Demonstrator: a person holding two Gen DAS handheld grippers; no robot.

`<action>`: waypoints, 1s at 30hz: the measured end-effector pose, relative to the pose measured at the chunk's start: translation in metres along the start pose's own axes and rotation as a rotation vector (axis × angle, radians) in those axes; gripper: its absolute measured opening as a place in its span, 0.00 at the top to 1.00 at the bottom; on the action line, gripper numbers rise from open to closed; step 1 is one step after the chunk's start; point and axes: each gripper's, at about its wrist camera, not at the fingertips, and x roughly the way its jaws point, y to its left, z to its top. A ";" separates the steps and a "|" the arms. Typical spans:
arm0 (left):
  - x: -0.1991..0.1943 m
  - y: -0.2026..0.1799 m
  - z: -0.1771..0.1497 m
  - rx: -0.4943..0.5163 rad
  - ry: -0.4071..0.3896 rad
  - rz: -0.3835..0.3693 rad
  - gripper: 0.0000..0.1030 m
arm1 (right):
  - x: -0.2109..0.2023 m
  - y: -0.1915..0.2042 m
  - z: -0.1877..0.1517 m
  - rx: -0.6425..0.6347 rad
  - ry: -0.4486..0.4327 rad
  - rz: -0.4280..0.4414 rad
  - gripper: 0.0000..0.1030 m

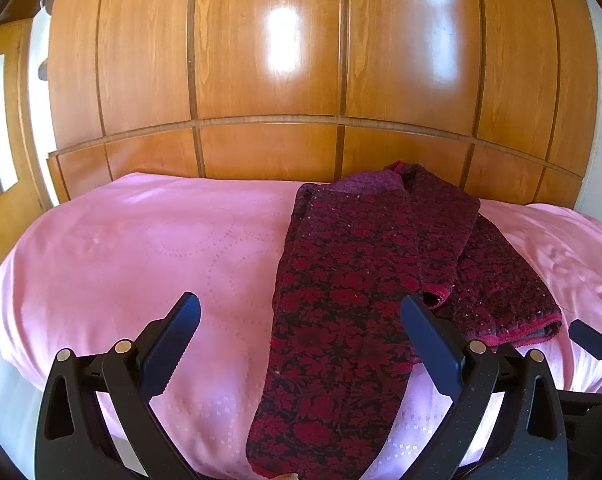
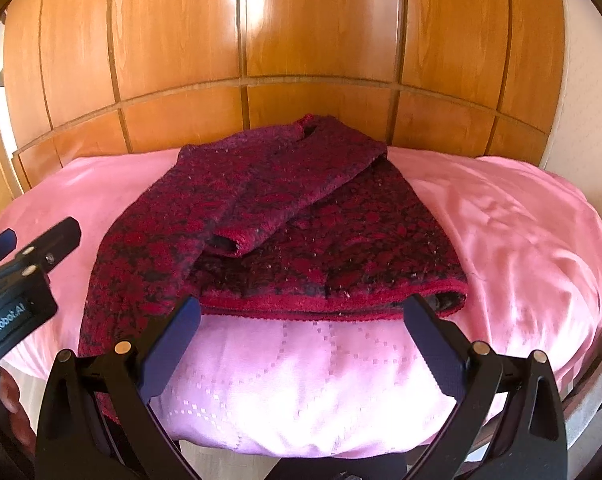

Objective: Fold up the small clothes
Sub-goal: 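Approach the bunched red sweater with both grippers open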

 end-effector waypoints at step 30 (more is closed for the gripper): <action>0.001 -0.017 -0.005 0.087 0.001 -0.051 0.04 | 0.014 -0.008 0.001 0.021 0.032 -0.034 0.02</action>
